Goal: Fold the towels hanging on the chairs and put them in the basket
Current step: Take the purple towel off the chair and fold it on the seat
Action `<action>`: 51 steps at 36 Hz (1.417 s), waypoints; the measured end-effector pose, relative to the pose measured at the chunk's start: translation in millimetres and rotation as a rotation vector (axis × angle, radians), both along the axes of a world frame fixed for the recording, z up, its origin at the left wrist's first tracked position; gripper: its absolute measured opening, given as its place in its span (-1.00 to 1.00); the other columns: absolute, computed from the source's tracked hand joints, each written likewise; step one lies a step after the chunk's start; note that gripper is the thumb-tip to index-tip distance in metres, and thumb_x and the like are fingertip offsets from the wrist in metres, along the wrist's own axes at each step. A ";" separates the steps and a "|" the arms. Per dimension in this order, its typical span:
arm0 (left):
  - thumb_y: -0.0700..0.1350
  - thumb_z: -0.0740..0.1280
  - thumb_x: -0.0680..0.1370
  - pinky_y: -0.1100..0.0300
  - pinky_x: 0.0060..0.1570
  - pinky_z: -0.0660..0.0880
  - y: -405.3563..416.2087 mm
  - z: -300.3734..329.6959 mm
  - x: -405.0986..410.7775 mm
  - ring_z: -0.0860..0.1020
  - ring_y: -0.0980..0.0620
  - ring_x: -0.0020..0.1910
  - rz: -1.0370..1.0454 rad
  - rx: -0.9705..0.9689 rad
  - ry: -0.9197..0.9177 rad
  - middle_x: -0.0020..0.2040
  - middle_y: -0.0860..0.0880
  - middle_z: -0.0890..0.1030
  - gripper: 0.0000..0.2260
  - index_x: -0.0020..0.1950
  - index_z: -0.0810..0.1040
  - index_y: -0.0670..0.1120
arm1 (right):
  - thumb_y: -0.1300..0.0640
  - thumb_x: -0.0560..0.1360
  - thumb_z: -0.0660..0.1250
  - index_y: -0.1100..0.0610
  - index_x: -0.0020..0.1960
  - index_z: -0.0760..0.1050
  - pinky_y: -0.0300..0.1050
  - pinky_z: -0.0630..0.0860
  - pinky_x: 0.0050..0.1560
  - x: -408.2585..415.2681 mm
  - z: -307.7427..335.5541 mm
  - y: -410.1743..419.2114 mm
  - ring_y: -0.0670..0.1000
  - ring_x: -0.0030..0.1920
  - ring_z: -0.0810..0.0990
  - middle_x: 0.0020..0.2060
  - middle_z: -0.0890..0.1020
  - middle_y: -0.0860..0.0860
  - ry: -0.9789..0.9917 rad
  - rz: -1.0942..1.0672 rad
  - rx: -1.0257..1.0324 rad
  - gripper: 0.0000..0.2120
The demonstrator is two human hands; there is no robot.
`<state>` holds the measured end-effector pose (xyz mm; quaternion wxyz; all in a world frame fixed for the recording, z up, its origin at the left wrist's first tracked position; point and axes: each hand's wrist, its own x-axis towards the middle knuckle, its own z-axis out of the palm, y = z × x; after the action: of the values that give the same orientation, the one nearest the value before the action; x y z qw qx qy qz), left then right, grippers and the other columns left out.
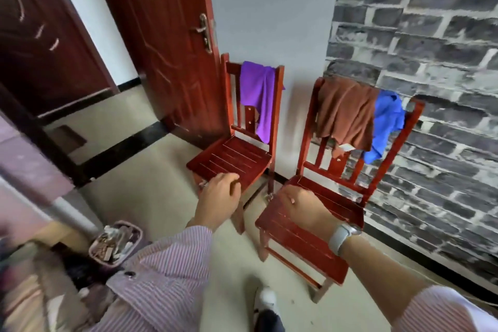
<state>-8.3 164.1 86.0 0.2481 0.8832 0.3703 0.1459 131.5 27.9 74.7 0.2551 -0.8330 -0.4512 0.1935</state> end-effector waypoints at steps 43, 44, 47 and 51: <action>-0.06 0.20 0.58 0.14 0.30 0.37 609.1 -44.7 402.9 0.38 0.09 0.32 -0.491 -0.215 -0.048 0.36 0.03 0.38 -0.63 0.39 0.32 -0.01 | 0.06 0.51 0.23 0.02 0.22 0.47 0.03 0.28 0.13 402.3 -25.9 574.7 0.11 0.23 0.40 0.15 0.56 0.01 -0.502 -0.569 -0.260 -0.71; -0.05 0.21 0.58 0.14 0.31 0.35 608.8 -45.8 407.2 0.36 0.08 0.33 -0.509 -0.234 -0.049 0.38 0.03 0.35 -0.61 0.41 0.29 -0.02 | 0.07 0.51 0.23 0.05 0.18 0.51 0.02 0.30 0.12 400.9 -24.5 573.7 0.12 0.20 0.43 0.12 0.59 0.03 -0.469 -0.617 -0.197 -0.74; -0.01 0.27 0.54 0.15 0.34 0.27 603.5 -43.7 423.4 0.30 0.05 0.38 -0.573 -0.318 -0.067 0.42 -0.01 0.27 -0.48 0.45 0.20 -0.07 | 0.08 0.50 0.24 0.06 0.07 0.57 -0.02 0.43 0.04 395.7 -11.2 571.0 0.14 0.09 0.53 0.01 0.65 0.07 -0.287 -0.793 -0.023 -0.80; 0.03 0.36 0.48 0.19 0.31 0.27 581.7 -27.2 443.6 0.31 0.06 0.35 -0.616 -0.418 -0.133 0.37 0.01 0.32 -0.38 0.46 0.18 -0.07 | 0.12 0.48 0.30 0.10 0.02 0.57 -0.01 0.47 0.04 385.8 14.6 559.2 0.14 -0.01 0.57 -0.09 0.67 0.08 -0.077 -0.899 0.190 -0.84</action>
<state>435.4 745.8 58.8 0.4786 0.8721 0.0920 0.0429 517.3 587.0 89.4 0.3720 -0.9255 -0.0701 -0.0096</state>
